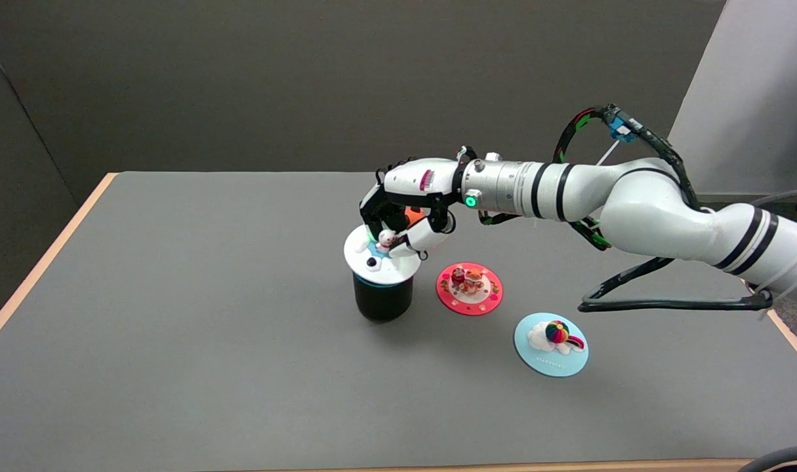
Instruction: Place the white cup lid onto the cup.
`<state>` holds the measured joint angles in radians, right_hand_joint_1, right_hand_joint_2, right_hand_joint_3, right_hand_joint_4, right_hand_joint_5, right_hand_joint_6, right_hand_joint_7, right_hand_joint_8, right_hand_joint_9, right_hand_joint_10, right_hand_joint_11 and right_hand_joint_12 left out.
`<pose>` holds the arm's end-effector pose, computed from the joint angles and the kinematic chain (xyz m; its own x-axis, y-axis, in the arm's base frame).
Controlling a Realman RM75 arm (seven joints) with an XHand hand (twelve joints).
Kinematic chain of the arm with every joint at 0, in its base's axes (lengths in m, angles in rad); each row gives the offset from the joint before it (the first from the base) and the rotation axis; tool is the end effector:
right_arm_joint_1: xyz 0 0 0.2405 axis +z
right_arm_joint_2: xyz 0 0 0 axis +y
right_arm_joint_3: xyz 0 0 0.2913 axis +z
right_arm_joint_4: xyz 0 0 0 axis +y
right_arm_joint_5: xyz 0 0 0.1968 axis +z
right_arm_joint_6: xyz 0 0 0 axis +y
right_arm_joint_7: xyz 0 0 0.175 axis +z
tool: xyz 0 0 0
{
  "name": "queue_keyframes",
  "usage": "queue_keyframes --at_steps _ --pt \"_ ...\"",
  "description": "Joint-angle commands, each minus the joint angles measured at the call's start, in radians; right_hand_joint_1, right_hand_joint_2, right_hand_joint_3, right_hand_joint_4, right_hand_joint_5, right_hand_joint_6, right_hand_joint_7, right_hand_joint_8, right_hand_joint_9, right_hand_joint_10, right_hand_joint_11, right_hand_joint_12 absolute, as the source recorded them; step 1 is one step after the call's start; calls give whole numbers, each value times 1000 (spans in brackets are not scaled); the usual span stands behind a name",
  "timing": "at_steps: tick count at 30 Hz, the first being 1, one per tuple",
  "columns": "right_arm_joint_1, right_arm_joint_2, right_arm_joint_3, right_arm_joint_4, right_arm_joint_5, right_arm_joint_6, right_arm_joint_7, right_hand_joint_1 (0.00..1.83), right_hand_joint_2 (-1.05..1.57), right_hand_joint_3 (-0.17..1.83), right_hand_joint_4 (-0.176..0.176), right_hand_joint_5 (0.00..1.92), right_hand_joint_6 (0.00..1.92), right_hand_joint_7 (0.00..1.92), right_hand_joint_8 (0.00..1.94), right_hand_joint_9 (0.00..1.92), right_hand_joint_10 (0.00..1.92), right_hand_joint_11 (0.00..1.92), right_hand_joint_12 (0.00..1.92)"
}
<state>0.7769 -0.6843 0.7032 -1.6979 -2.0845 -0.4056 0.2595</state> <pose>-0.1682 -0.4267 0.2595 0.9307 -0.3658 -0.0028 -0.1928 -0.4969 0.8461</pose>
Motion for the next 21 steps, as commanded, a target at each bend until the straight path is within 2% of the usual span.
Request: queue_keyframes --at_steps 1,21 --pt "61 -51 -67 39 -12 0 8 1166 1045 364 18 804 1259 788 1459 768 1174 674 606" --pt "67 -53 -88 96 -12 5 8 1163 1051 363 20 798 1274 777 1472 758 1183 675 588"
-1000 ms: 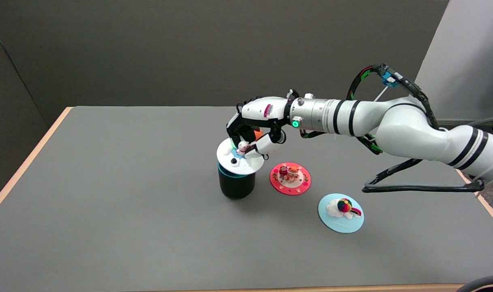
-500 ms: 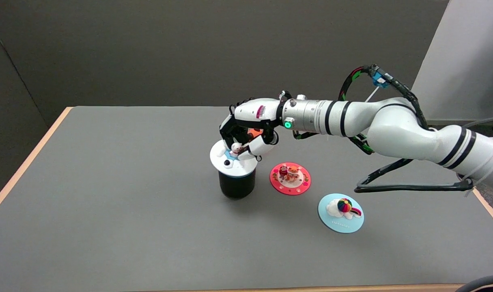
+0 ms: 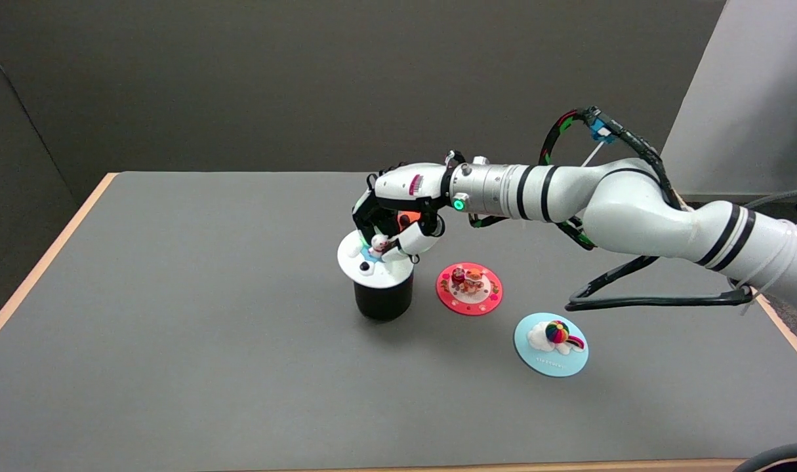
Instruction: Place the white cup lid onto the cup.
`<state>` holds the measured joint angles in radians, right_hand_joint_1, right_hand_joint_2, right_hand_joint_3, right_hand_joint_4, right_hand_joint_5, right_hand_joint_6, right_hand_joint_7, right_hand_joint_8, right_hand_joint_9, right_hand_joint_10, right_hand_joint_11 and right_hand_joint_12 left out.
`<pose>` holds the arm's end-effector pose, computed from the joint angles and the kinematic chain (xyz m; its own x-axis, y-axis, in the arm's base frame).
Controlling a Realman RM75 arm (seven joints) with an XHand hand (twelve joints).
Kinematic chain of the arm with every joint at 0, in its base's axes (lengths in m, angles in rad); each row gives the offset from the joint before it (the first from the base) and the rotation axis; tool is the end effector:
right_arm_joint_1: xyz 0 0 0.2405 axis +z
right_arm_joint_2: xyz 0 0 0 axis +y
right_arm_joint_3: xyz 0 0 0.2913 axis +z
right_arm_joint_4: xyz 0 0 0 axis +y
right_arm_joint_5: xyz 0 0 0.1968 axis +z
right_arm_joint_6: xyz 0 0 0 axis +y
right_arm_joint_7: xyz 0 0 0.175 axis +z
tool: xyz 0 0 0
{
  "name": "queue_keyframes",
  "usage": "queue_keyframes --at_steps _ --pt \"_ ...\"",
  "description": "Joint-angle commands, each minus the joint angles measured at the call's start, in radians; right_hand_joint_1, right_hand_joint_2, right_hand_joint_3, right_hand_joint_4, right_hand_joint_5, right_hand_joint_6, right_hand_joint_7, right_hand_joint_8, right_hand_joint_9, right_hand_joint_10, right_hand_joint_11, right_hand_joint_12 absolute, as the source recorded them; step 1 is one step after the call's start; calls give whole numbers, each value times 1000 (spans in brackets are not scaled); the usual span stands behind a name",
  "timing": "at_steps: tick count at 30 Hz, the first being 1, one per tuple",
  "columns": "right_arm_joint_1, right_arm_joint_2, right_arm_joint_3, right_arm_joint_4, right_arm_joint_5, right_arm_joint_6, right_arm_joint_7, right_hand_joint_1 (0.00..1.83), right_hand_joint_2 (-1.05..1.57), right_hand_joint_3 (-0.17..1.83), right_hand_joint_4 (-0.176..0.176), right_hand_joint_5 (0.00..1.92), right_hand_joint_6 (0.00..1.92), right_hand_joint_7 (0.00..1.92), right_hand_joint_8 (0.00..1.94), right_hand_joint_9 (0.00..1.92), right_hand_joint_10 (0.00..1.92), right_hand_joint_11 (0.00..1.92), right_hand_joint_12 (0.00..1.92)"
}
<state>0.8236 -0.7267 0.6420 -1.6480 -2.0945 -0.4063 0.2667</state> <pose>-0.1764 -0.4363 0.2484 0.9236 -0.3830 -0.0178 -0.1919 -0.5022 0.8432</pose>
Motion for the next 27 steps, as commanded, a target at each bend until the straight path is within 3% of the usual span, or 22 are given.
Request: queue_keyframes --at_steps 1,27 --pt "22 -11 -28 48 -2 6 1 1162 1052 362 20 798 1274 777 1472 758 1183 675 587" --pt "6 -7 -30 63 0 2 7 1157 1066 347 21 786 1297 765 1482 761 1173 663 596"
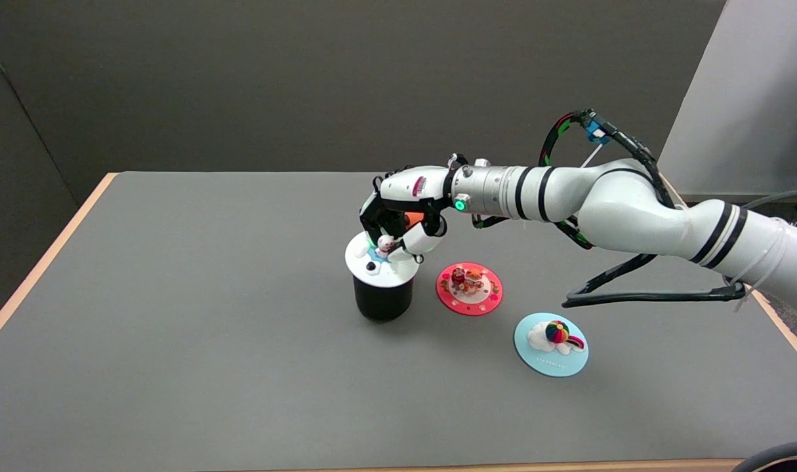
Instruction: Place the white cup lid onto the cup.
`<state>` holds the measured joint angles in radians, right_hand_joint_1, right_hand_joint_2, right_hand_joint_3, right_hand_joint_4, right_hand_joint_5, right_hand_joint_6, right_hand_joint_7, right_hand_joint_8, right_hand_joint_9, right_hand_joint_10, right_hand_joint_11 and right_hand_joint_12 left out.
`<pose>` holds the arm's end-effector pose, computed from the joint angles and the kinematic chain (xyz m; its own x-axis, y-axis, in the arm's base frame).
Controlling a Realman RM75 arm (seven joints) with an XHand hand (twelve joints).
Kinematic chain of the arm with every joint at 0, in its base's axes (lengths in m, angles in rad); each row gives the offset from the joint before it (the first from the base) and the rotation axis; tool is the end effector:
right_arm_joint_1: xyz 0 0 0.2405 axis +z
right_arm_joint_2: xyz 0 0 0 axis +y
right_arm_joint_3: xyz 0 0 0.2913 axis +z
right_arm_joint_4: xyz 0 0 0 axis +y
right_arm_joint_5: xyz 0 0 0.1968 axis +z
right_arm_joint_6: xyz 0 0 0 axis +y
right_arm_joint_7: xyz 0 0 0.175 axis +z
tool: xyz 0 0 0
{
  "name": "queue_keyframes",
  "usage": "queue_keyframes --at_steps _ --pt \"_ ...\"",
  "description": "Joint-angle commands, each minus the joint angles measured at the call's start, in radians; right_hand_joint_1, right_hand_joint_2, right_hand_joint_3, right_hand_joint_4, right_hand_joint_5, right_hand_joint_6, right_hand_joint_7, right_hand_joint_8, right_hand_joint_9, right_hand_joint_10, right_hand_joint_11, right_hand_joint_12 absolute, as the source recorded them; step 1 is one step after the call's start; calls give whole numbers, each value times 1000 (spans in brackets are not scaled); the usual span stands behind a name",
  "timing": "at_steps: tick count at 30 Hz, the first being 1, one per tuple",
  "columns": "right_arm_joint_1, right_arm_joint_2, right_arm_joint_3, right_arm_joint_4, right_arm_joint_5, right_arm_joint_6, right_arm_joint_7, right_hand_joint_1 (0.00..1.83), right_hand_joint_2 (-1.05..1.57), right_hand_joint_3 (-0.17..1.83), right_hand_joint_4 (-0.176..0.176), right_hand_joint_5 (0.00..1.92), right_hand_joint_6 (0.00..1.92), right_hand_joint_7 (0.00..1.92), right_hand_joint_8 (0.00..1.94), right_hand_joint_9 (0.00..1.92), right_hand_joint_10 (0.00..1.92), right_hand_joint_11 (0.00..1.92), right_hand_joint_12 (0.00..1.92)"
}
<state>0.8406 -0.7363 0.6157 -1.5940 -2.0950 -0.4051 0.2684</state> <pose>-0.1860 -0.4449 0.2562 0.9140 -0.4051 -0.0216 -0.1890 -0.4723 0.8609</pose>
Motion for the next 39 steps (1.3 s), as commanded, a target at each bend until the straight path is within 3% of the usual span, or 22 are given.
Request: queue_keyframes --at_steps 1,39 --pt "-11 3 -4 10 2 0 5 1157 1067 347 21 786 1297 764 1482 761 1172 663 597" --pt "-13 1 -4 -2 7 5 8 1154 1058 369 27 784 1305 759 1488 740 1190 678 558"
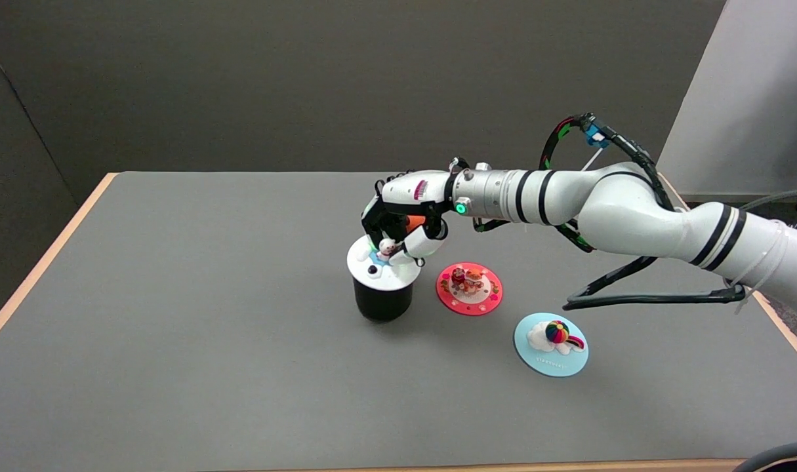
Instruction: Place the white cup lid onto the cup.
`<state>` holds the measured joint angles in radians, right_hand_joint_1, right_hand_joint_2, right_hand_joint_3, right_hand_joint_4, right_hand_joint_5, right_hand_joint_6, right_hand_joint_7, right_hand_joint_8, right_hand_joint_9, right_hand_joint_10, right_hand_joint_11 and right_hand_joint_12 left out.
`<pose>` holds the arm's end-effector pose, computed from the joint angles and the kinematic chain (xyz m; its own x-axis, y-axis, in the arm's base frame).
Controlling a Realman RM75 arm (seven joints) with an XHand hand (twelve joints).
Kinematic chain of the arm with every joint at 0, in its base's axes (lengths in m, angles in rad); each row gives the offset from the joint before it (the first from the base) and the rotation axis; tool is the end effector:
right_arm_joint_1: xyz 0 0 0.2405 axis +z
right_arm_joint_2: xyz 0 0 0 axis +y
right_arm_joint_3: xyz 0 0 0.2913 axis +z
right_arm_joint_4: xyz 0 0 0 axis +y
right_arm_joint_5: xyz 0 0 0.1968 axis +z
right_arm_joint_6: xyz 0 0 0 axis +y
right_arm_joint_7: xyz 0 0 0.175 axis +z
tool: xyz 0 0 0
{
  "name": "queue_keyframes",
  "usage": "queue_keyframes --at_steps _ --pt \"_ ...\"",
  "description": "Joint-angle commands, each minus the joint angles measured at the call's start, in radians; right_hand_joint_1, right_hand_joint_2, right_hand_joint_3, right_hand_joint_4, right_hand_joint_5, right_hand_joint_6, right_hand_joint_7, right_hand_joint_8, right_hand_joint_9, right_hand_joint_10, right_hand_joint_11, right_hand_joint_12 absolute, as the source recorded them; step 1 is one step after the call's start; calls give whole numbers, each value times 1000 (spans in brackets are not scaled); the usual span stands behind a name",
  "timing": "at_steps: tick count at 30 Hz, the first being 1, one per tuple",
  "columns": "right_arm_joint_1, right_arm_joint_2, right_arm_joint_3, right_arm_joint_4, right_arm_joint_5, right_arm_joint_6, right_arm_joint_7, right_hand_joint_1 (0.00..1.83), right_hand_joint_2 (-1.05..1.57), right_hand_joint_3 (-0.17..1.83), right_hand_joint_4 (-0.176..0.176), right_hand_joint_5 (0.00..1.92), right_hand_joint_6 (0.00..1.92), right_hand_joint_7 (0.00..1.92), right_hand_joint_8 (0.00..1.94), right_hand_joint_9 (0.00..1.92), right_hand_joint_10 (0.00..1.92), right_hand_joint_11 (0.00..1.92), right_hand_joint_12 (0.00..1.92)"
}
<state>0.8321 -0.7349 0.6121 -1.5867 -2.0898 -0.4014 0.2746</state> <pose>-0.1915 -0.4439 0.2580 0.9071 -0.4207 -0.0121 -0.2028 -0.4622 0.8633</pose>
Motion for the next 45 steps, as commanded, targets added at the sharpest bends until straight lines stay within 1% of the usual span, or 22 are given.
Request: queue_keyframes --at_steps 1,10,11,12,17,24,28,29,30,31,32,33,34,36,37,38,39,40,45 --pt "-5 0 0 -10 4 1 1 1154 1058 369 27 784 1306 759 1488 740 1190 677 559" --pt "-4 0 -8 -10 4 4 1 1151 1063 368 24 777 1313 751 1504 732 1198 675 550" --pt "-3 0 -9 -12 4 4 1 1148 1091 330 16 764 1320 732 1529 735 1194 660 583" --pt "-2 0 -10 -14 4 4 1 1140 1105 315 17 759 1322 718 1539 730 1192 657 583" --pt "-1 0 -10 -18 3 4 1 1140 1142 256 3 771 1306 663 1577 691 1185 667 462" --pt "1 0 -10 -18 4 16 -1 1149 1143 225 -7 798 1242 679 1552 687 1127 662 410" --pt "1 0 -10 -18 3 16 1 1156 1145 207 -12 806 1216 690 1541 695 1093 648 412" --pt "1 0 -10 -18 2 16 1 1154 1157 181 -14 810 1199 693 1535 720 1028 594 528" --pt "1 0 -10 -18 2 16 1 1157 1138 213 -17 814 1194 699 1536 698 1081 649 402" --pt "1 0 -10 -18 2 16 1 1157 1164 163 -19 810 1175 696 1534 729 1013 585 542" --pt "1 0 -10 -18 2 16 1 1161 1153 174 -23 820 1162 710 1529 700 1053 633 428" --pt "1 0 -10 -19 2 16 1 1166 1142 189 -32 823 1146 722 1525 704 1040 644 403" --pt "0 0 -9 -19 3 18 0 1170 1140 184 -35 829 1128 732 1514 708 1029 642 402" --pt "-2 0 -9 -19 4 23 -1 1191 1136 150 -73 848 1044 783 1475 721 989 636 417" --pt "-3 0 -9 -19 4 24 0 1198 1129 150 -82 853 1022 804 1451 732 970 636 405" --pt "-4 0 -9 -19 4 25 0 1249 1105 188 -64 862 817 812 1393 739 942 629 402" --pt "-5 1 -9 -19 4 25 1 1211 965 459 -21 875 478 796 1188 734 909 629 385" --pt "-6 1 -10 -19 4 25 1 961 757 861 -13 886 442 774 909 737 884 638 354" --pt "-6 1 -10 -18 4 25 1 953 752 867 -15 891 420 786 863 746 849 630 346"
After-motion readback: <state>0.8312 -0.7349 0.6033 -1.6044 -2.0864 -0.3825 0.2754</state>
